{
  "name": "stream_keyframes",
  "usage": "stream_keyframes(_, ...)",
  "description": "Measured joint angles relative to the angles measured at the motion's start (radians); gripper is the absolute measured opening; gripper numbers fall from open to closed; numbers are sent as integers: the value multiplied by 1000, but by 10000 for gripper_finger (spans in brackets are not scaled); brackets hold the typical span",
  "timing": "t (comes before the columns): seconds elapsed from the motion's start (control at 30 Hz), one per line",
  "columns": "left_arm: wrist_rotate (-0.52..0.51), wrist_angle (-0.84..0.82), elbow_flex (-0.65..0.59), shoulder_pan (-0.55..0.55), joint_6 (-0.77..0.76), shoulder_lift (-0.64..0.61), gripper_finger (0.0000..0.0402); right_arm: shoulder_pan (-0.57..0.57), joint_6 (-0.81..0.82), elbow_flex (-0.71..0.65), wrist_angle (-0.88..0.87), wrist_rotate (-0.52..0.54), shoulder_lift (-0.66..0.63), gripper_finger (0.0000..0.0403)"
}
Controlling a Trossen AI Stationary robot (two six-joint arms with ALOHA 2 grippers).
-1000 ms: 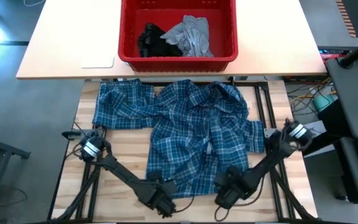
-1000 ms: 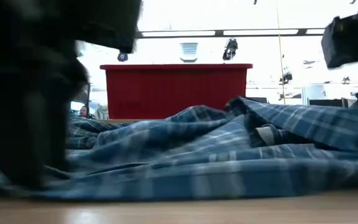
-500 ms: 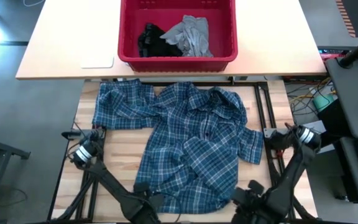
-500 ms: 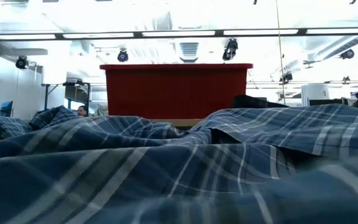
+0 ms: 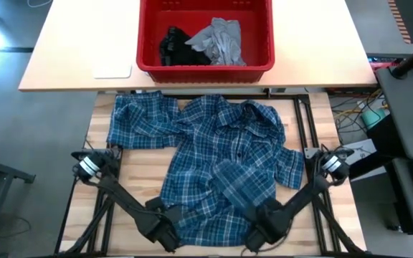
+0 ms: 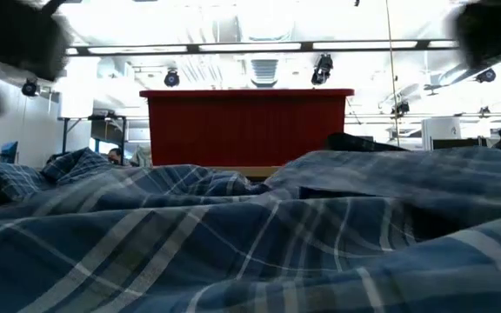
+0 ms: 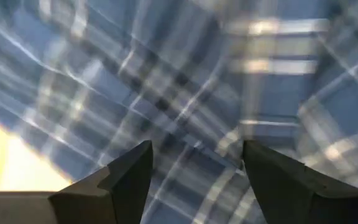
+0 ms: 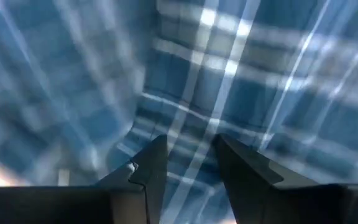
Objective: Fold Laundry from Bin
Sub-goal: Fold the blue patterned long sleeve shirt
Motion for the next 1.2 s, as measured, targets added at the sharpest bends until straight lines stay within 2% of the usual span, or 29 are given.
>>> stream_keyframes(0.13,26,101,-90,-23,-73,-15,234,126,156,-10,-12,-198,-27,126)
stream_keyframes(0.2,5,103,-92,-31,-91,-19,234,191,280,-9,-12,-254,-62,123)
stream_keyframes(0.27,-7,94,-82,-32,-91,-20,234,243,396,8,-10,-256,-106,119)
stream_keyframes(0.33,-26,91,-67,-29,-88,-19,234,278,474,30,-11,-185,-150,115)
stream_keyframes(0.47,-38,99,-38,-6,-59,-16,234,280,456,64,27,154,-212,106)
stream_keyframes(0.53,-44,98,-28,3,-46,-15,234,240,398,59,31,197,-204,103)
stream_keyframes(0.7,-49,87,-21,13,-36,-15,235,155,237,22,67,96,-69,102)
stream_keyframes(0.8,-39,87,-28,14,-49,-15,235,163,259,21,80,-100,6,102)
stream_keyframes(0.93,-42,88,-34,7,-68,-15,235,251,328,26,86,-334,48,102)
stream_keyframes(1.0,-42,87,-36,8,-70,-15,235,288,375,33,109,-389,34,101)
stream_keyframes(1.1,-43,87,-36,8,-72,-15,235,310,465,54,107,-338,-43,94)
stream_keyframes(1.17,-28,80,-28,8,-59,-17,235,313,498,69,108,-225,-114,89)
stream_keyframes(1.2,-12,74,-19,9,-41,-22,235,314,498,70,108,-135,-146,87)
